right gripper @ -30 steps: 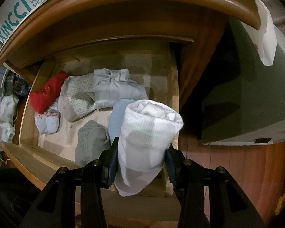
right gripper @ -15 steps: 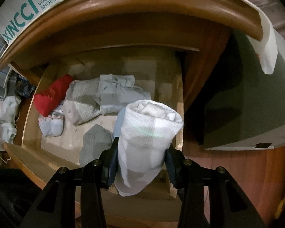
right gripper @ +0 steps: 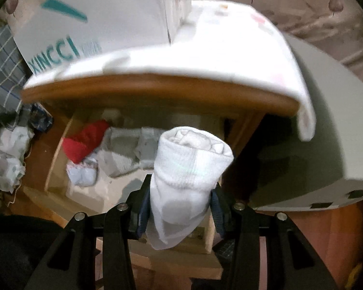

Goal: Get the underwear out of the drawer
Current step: 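Withdraw the left gripper from the shoe box back toward the drawer, then carry the white sock into the shoe box with the right gripper and open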

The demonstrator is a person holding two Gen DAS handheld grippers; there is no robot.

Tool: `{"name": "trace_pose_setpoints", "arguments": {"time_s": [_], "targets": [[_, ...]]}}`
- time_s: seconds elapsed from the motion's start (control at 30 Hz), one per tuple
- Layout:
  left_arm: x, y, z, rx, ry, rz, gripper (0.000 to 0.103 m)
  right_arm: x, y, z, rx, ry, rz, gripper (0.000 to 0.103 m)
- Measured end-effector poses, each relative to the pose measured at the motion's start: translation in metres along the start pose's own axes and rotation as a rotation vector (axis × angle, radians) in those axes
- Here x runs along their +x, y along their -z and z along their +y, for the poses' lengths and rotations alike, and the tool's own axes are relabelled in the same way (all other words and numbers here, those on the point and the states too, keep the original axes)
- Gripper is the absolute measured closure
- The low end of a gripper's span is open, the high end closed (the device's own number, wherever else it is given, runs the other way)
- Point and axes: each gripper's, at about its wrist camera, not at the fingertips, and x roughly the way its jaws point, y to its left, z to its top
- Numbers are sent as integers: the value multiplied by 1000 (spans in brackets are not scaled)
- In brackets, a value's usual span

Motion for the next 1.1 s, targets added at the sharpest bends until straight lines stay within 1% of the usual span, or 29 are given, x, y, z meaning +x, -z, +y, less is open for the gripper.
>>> {"name": "trace_pose_setpoints", "arguments": {"time_s": [0.17, 0.3, 0.33, 0.4, 0.47, 0.57, 0.6, 0.7, 0.83, 0.93, 1.1], "targets": [[20, 16, 4, -46, -3, 31, 39, -52, -39, 3, -58, 36, -65, 63], [33, 28, 10, -59, -39, 53, 39, -96, -80, 7, -94, 33, -124, 63], [35, 28, 12, -68, -36, 61, 39, -107, -92, 8, -98, 26, -141, 63], [40, 31, 18, -98, -29, 80, 39, -121, -114, 13, -104, 14, -165, 63], [43, 33, 23, -121, -42, 98, 39, -131, -138, 21, -121, 6, -186, 63], [47, 34, 31, -152, -42, 116, 39, -136, -162, 35, -152, 4, -198, 63], [48, 34, 33, -165, -31, 121, 39, -134, -174, 43, -170, 0, -197, 63], [49, 36, 37, -189, 13, 140, 39, -126, -193, 61, -197, 4, -195, 63], [47, 36, 37, -166, -19, 130, 39, -104, -214, 78, -211, 9, -179, 63], [49, 35, 39, -165, -16, 136, 39, -74, -228, 89, -212, -2, -118, 63], [53, 35, 47, -196, -9, 159, 39, -34, -233, 102, -223, 12, -52, 63]]}}
